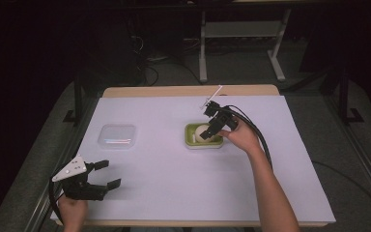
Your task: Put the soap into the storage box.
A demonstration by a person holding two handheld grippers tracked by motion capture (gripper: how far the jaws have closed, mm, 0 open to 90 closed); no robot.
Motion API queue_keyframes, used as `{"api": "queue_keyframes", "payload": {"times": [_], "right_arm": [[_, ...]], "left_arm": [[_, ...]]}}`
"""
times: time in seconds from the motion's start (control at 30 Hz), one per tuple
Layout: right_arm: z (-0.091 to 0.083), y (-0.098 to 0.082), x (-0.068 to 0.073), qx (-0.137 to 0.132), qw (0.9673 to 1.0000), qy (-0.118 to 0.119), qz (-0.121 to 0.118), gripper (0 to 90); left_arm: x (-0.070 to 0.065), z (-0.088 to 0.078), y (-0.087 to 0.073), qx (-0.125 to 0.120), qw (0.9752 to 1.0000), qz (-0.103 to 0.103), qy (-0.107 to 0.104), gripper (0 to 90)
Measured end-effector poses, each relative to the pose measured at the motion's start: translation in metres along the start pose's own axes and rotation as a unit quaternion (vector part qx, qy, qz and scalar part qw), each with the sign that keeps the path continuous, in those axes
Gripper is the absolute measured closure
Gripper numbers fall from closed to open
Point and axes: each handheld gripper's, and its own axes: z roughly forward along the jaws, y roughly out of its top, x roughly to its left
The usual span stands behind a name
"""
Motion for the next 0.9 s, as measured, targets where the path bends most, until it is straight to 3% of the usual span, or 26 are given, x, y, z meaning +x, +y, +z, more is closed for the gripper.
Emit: {"api": "queue_keyframes", "payload": {"times": [0.5, 0.9], "right_arm": [[-0.026, -0.035, 0.016, -0.034, 0.9994, 0.009, 0.004, 24.6], [-0.040, -0.076, 0.035, -0.053, 0.9986, 0.006, 0.004, 25.1]], "left_arm": [[-0.001, 0.001, 0.000, 0.004, 1.0000, 0.002, 0.000, 13.1], [-0.001, 0.001, 0.000, 0.006, 0.9999, 0.010, 0.000, 13.1]]}}
